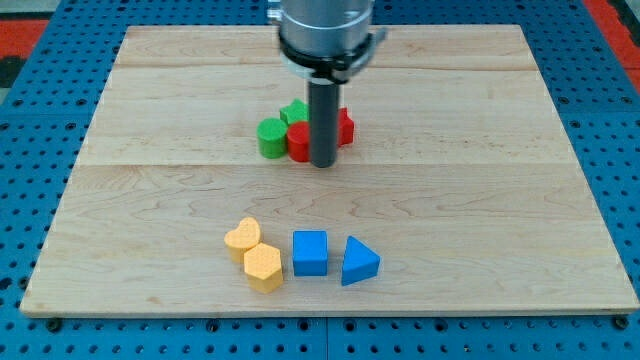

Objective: Move the green star to the top center of the board

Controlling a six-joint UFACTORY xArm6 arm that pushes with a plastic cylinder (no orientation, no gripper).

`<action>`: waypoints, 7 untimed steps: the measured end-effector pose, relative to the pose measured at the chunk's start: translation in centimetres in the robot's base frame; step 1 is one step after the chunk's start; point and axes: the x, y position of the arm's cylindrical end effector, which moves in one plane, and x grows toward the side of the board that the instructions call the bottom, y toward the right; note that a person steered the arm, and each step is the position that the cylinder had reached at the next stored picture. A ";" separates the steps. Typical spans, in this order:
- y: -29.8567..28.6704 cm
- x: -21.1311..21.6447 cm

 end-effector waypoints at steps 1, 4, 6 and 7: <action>-3.9 -0.1; -2.9 -6.4; 2.6 -10.6; 1.2 -14.5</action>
